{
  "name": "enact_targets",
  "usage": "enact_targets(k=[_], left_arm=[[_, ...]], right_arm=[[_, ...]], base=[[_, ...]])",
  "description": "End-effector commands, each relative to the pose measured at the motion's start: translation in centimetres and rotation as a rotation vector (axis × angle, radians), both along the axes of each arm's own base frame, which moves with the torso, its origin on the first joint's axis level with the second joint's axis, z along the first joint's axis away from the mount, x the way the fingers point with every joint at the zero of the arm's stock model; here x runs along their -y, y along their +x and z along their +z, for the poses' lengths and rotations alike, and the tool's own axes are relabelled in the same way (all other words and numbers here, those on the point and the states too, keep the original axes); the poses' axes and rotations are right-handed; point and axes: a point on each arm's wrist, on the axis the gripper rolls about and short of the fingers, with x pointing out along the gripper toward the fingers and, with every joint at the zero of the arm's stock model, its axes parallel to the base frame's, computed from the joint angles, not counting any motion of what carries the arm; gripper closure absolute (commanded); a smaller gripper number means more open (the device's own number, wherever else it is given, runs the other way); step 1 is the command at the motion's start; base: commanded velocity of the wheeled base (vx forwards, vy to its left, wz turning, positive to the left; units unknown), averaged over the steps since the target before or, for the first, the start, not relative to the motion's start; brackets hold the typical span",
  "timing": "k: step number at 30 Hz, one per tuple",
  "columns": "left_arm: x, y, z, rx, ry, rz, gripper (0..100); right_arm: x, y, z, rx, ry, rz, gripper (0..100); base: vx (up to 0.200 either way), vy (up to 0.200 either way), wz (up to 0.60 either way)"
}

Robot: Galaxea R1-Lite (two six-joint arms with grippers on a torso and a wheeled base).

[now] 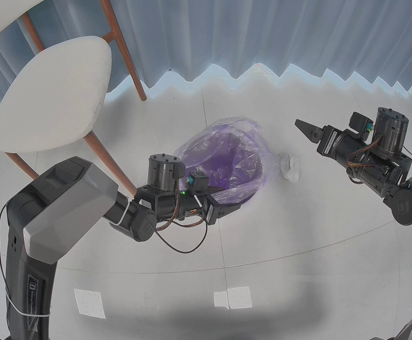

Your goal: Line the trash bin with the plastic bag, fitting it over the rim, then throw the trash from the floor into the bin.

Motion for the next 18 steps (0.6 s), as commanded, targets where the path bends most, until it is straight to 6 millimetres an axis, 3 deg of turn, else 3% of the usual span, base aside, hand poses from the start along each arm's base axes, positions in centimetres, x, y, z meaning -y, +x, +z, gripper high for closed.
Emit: enact_targets(k=[1, 3, 8, 11, 18], left_arm=[[0.7, -1.2, -0.2, -0.001, 0.004, -0.026, 100], [0.8, -1.6, 0.2, 0.006, 0.001, -0.031, 100], [1.3, -5.4, -0.6, -0.022, 0.025, -0.070, 100], [1.5, -6.7, -1.1, -0.021, 0.027, -0.081, 100], [0.7, -7.8, -3.4, -0.057, 0.055, -0.075, 100]], right_arm=[[0.0, 0.0, 0.0, 0.000, 0.000, 0.001, 0], [0.0, 0.0, 0.0, 0.001, 0.000, 0.001, 0], [0.0, -0.1, 0.2, 0.006, 0.001, 0.001, 0], [0.0, -0.1, 0.2, 0.004, 0.001, 0.001, 0], [0.0, -0.1, -0.1, -0.005, -0.001, 0.001, 0]], base=[[0.000, 0.000, 0.00], [0.000, 0.000, 0.00], [0.000, 0.000, 0.00], [0.000, 0.000, 0.00], [0.000, 0.000, 0.00]])
